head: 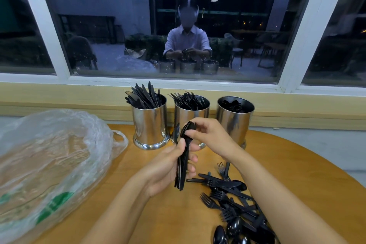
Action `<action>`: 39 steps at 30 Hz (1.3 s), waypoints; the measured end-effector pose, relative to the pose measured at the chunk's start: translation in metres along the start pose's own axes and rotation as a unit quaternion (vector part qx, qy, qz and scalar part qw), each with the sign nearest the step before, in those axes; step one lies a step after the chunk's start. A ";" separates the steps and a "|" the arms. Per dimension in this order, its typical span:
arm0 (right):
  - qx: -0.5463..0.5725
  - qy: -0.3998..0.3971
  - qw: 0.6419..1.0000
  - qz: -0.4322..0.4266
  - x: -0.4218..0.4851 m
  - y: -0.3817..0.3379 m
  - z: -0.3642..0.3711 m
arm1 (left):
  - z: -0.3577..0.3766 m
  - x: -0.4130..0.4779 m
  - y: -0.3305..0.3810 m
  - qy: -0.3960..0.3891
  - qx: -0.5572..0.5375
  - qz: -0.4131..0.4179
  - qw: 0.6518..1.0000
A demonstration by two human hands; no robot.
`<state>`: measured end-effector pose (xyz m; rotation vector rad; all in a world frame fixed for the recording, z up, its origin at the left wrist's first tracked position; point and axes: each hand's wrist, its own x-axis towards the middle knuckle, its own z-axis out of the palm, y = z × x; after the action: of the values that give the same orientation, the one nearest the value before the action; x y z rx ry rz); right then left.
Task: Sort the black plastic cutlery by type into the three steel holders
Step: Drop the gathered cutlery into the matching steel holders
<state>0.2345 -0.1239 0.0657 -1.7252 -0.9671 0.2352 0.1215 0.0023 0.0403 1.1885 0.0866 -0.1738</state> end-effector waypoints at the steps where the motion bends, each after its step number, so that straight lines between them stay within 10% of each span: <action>1: 0.005 0.003 1.000 -0.007 -0.002 0.000 0.001 | 0.001 -0.002 0.000 -0.011 0.016 -0.007 1.000; 9: 0.071 -0.028 0.996 0.037 -0.014 -0.003 -0.006 | 0.002 -0.005 0.006 -0.128 0.008 -0.041 0.991; 15: 0.018 0.094 0.995 0.038 -0.015 0.003 -0.008 | 0.014 0.009 -0.007 0.109 0.134 0.072 0.982; 22: 0.078 0.153 0.979 0.108 -0.014 0.011 -0.008 | 0.016 0.016 -0.017 0.193 0.088 0.087 0.973; 30: -0.076 0.424 0.898 -0.091 0.063 -0.002 -0.073 | -0.004 0.026 -0.013 0.256 0.050 0.063 0.963; 34: -0.161 0.380 0.904 -0.109 0.097 0.012 -0.070 | -0.006 0.029 -0.013 0.221 0.029 0.062 0.973; 39: -0.421 0.141 0.896 -0.007 0.101 0.049 -0.044 | -0.008 0.031 -0.011 0.187 0.001 0.086 0.979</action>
<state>0.3502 -0.0882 0.0704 -2.4411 -0.9181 -0.5181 0.1505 0.0026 0.0219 1.2133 0.3117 0.2033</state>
